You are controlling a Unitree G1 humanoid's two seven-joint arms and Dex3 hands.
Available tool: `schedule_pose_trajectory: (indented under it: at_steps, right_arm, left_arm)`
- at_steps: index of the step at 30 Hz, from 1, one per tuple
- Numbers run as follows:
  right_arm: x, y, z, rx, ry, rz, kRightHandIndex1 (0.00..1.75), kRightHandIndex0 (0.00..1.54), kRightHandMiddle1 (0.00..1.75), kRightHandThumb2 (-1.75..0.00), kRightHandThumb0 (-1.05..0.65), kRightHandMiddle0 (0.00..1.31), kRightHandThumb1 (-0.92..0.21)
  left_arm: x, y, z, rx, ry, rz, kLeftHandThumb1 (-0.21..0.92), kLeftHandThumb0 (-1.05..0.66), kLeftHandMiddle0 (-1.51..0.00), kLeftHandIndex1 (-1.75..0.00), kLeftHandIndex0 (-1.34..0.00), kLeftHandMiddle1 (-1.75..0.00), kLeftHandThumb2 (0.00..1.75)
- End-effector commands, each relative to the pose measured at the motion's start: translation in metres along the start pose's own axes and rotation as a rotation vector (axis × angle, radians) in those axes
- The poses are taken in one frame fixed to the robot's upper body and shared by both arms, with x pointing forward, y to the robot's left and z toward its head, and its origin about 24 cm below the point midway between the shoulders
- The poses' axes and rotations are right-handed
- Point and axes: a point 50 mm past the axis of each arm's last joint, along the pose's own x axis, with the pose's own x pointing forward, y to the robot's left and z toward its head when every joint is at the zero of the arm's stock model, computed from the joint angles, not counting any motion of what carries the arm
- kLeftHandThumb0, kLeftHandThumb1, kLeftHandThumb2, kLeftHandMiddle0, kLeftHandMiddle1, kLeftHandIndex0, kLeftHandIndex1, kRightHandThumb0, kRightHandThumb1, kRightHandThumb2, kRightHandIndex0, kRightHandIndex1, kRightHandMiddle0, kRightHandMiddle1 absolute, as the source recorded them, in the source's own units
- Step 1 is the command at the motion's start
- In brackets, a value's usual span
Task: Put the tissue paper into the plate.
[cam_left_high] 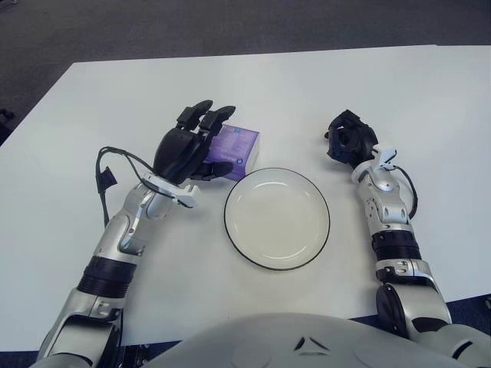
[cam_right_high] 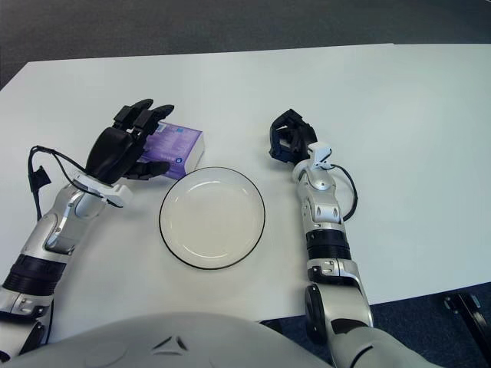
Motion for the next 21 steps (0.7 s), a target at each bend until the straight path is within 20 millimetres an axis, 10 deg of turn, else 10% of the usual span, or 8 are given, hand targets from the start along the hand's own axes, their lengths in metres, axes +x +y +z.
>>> schedule_pose_trajectory:
  at_steps: [1,21]
  right_arm:
    - [-0.022,-0.002,-0.047,0.024,0.205,-0.025,1.75,1.00,1.75,-1.04,-0.42,0.45,-0.54]
    - [-0.022,-0.003,-0.048,0.032,0.205,-0.015,1.75,1.01,1.75,-1.05,-0.42,0.45,-0.53]
  left_arm:
    - [0.005,0.001,0.001,0.004,-0.018,-0.015,0.92,-1.05,0.00,-0.02,0.00,-0.02,0.79]
    - [0.033,0.000,-0.006,0.131,-0.112,-0.183,0.92,-1.05,0.00,0.00,-0.01,0.00,0.70]
